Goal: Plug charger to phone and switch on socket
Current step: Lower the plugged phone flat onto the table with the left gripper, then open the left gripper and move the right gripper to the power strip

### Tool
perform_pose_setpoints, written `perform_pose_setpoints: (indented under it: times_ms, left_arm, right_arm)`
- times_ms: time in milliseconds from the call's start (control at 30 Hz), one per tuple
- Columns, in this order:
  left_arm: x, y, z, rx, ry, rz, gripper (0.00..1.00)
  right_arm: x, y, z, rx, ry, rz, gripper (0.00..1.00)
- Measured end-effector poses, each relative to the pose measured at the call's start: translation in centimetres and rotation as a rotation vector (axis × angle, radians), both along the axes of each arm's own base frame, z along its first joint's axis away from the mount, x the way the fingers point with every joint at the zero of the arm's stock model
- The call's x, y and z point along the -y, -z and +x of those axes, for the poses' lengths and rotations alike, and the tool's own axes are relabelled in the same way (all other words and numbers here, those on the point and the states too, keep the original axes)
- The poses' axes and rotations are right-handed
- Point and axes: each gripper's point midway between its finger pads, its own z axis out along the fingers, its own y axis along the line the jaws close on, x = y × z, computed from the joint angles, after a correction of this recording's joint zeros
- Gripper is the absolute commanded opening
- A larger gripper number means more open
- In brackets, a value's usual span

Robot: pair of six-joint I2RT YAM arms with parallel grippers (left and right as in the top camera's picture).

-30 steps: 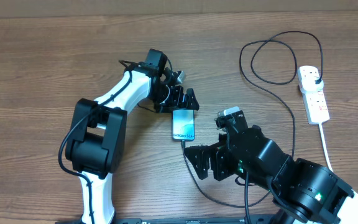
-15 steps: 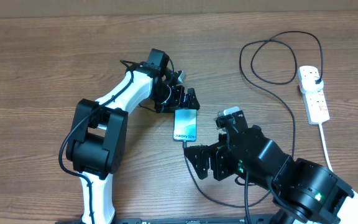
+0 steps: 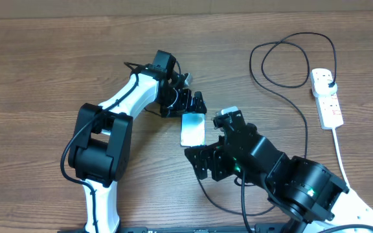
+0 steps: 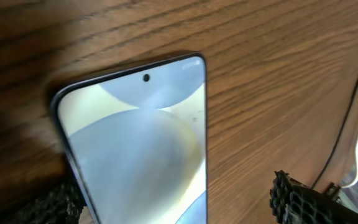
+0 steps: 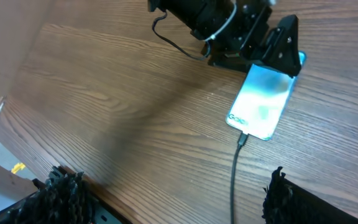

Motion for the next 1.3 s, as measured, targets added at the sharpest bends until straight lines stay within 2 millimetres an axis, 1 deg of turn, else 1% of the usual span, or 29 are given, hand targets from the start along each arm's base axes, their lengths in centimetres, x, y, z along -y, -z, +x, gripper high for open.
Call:
perform_pose_setpoints:
  times_ms: [33,167,233,300,333,367,400,433,467,500,533,633,667,700,733,767,800,867,933,1000,1033,1100,1133,1200,1300]
  left_arm:
    - [-0.1,0.0,0.0,0.002,-0.001,0.005,1.0]
    - [-0.3,0.1,0.2,0.01,-0.004,0.02,1.0]
    - [-0.4,0.1,0.2,0.013,-0.005,0.027,1.0]
    - [-0.5,0.1,0.3,0.017,-0.007,0.035,1.0]
    - [-0.6,0.1,0.3,0.019,-0.008,0.04,1.0]
    - [-0.7,0.1,0.4,0.02,-0.009,0.045,1.0]
    - [-0.9,0.1,0.4,0.02,-0.012,0.053,1.0]
    - [-1.1,0.1,0.4,0.016,-0.017,0.063,1.0]
    - [-1.6,0.1,0.5,0.014,-0.024,0.077,1.0]
    - [-2.1,0.1,0.5,0.011,-0.033,0.095,1.0]
    - [-2.8,0.1,0.6,0.008,-0.044,0.119,1.0]
    - [-4.8,-0.1,0.5,0.005,-0.073,0.193,1.0]
    - [-5.5,-0.5,0.6,0.016,-0.082,0.217,1.0]
    - [-6.0,-1.3,0.8,0.034,-0.091,0.235,1.0]
    - [-6.5,-2.4,0.9,0.063,-0.102,0.248,0.99]
    - [-6.9,-4.2,1.1,0.104,-0.113,0.256,1.0]
    - [-7.1,-6.0,1.2,0.147,-0.121,0.257,1.0]
    - [-7.3,-10.1,0.9,0.243,-0.133,0.253,1.0]
    - [-7.5,-15.1,-0.1,0.365,-0.143,0.254,1.0]
    - [-7.6,-19.0,-1.6,0.463,-0.146,0.261,1.0]
    - [-7.7,-20.7,-2.6,0.506,-0.151,0.267,1.0]
    - [-8.0,-23.3,-4.5,0.571,-0.164,0.283,1.0]
    - [-8.2,-24.3,-5.5,0.594,-0.168,0.298,1.0]
    - [-8.8,-25.6,-7.3,0.626,-0.183,0.335,1.0]
    - [-10.3,-26.7,-9.6,0.651,-0.233,0.404,1.0]
  right_arm:
    - [-0.2,-0.1,0.0,0.002,-0.003,0.009,1.0]
    - [-1.5,-1.3,-0.1,-0.01,-0.021,0.094,1.0]
    - [-2.3,-1.8,-0.4,-0.025,-0.043,0.14,1.0]
    - [-2.7,-2.0,-0.9,-0.046,-0.064,0.163,0.99]
    - [-2.7,-1.9,-1.1,-0.058,-0.068,0.164,0.84]
    - [-2.7,-1.8,-1.2,-0.064,-0.071,0.16,0.61]
    - [-2.6,-1.7,-1.2,-0.072,-0.066,0.159,0.46]
    - [-2.5,-1.5,-1.2,-0.073,-0.059,0.15,0.33]
    - [-2.4,-1.3,-1.1,-0.074,-0.05,0.141,0.23]
    - [-2.0,-0.9,-0.8,-0.075,-0.03,0.119,0.15]
    - [-1.7,-0.4,-0.5,-0.072,-0.009,0.092,0.09]
    - [-0.8,0.9,0.2,-0.071,0.043,0.024,0.04]
    - [-0.5,1.5,0.5,-0.074,0.065,-0.006,0.04]
    - [-0.1,2.2,0.7,-0.081,0.085,-0.036,0.04]
    - [0.4,2.8,1.0,-0.094,0.113,-0.064,0.04]
    - [1.3,3.8,1.3,-0.116,0.152,-0.105,0.04]
    - [1.6,4.1,1.5,-0.123,0.17,-0.119,0.04]
    - [3.4,5.1,2.5,-0.157,0.251,-0.16,0.04]
    - [5.8,5.9,3.9,-0.188,0.351,-0.194,0.04]
    - [8.3,6.4,5.2,-0.217,0.452,-0.208,0.04]
    - [9.9,6.6,5.9,-0.235,0.513,-0.209,0.04]
    - [12.8,6.7,7.0,-0.261,0.622,-0.201,0.04]
    - [14.3,6.8,7.6,-0.281,0.68,-0.186,0.04]
    - [17.5,6.9,8.5,-0.319,0.793,-0.147,0.04]
    - [22.2,7.0,9.2,-0.361,0.942,-0.084,0.04]
